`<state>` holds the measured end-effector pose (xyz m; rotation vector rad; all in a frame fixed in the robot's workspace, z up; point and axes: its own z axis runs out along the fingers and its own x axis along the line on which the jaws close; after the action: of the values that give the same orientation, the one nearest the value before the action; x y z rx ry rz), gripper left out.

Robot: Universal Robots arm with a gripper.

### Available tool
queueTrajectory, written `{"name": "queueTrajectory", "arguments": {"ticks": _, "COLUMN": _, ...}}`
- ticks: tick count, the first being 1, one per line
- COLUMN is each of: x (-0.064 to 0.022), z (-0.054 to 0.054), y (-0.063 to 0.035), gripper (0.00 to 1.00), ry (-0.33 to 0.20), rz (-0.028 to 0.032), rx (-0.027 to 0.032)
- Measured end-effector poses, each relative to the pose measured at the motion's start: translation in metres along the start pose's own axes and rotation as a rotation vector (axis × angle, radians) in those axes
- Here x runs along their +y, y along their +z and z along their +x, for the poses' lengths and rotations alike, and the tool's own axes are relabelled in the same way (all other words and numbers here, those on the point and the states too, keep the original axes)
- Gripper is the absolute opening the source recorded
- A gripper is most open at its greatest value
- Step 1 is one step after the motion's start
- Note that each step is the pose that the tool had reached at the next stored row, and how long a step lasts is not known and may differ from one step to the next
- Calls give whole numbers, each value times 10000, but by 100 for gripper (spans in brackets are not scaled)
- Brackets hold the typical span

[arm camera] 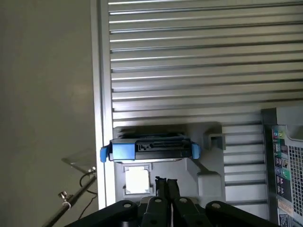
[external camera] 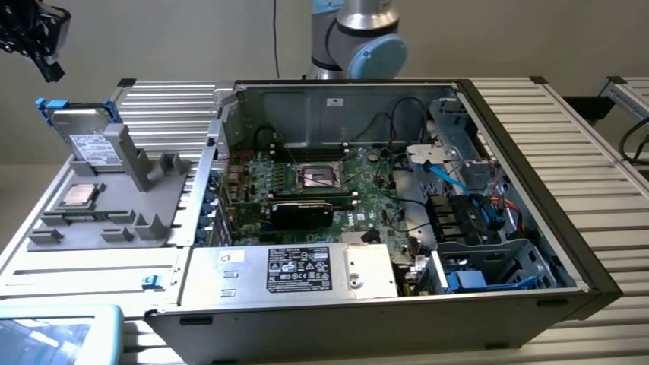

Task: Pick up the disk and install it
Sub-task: 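Reach for the disk, then pick up the disk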

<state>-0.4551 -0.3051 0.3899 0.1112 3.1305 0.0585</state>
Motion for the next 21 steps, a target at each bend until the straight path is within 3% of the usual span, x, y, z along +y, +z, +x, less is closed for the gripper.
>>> {"name": "queueTrajectory", "arguments": {"ticks": 7, "x": 196, "z": 157, "y": 29, "gripper": 11, "ry": 0, "rz": 1, "rx": 4}}
{"name": "queueTrajectory", "arguments": {"ticks": 21, "x": 200, "z": 159, "y": 32, "gripper": 11, "ry": 0, "rz": 0, "rx": 2}}
